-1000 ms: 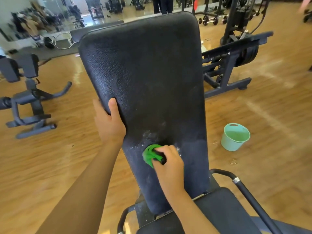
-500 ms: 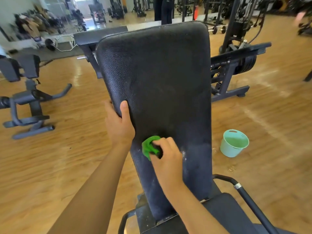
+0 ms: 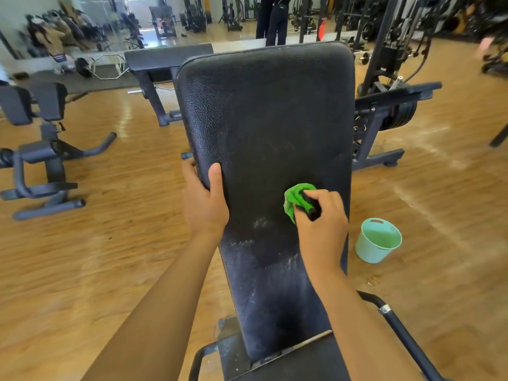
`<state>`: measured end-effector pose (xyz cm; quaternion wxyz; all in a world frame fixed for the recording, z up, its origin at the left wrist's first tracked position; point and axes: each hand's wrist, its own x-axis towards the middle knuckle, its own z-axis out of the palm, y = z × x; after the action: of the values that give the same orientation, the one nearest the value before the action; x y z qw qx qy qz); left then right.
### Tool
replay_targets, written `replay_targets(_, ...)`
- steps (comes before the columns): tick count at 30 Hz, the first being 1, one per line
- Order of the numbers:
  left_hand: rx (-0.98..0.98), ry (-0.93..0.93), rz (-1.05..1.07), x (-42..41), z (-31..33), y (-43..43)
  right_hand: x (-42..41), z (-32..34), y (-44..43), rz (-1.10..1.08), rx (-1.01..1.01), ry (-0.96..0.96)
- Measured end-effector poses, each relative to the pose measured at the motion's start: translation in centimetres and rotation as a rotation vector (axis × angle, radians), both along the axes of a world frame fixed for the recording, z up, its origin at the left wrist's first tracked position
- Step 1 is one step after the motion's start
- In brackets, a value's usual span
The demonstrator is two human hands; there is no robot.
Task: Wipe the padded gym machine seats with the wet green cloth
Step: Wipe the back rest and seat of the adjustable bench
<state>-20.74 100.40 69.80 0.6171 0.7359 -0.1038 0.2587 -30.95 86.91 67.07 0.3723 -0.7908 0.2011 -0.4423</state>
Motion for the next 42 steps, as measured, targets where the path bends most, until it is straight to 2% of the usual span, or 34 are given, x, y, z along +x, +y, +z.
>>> replay_targets(4, -0.001, -0.016, 0.004, -0.1, 0.2, 0.1, -0.3, -2.4, 3.3, 0.083, -0.063, 0.017)
replay_targets(8, -0.014, 0.007, -0.019, 0.0, 0.2, 0.2, -1.6, -5.6, 6.7, 0.231, -0.115, 0.126)
replay_targets(12, -0.006, 0.026, -0.032, -0.1, 0.2, 0.3, -1.9, -5.4, 6.4, 0.3, -0.002, 0.189)
replay_targets(20, -0.006, 0.03, -0.041, 0.1, 0.0, 0.3, 0.6, 0.8, 2.5, 0.13, 0.049, -0.018)
replay_targets(24, -0.011, 0.02, -0.029, 0.3, -0.1, 0.3, 0.4, -1.0, 3.8, 0.171, -0.066, 0.015)
replay_targets(28, 0.005, 0.033, -0.033, 0.3, -0.3, 0.3, -1.4, -5.5, 5.7, 0.284, -0.178, 0.171)
replay_targets(31, 0.003, 0.053, -0.032, 0.1, -0.2, 0.4, -2.1, -5.9, 5.9, 0.314, -0.142, 0.24)
replay_targets(38, -0.011, 0.041, -0.043, 0.1, -0.2, 0.4, 0.9, 0.7, 3.5, 0.193, -0.102, 0.065)
replay_targets(42, -0.02, 0.03, -0.042, 0.3, -0.4, 0.4, 0.9, 0.3, 3.4, 0.208, -0.127, 0.077)
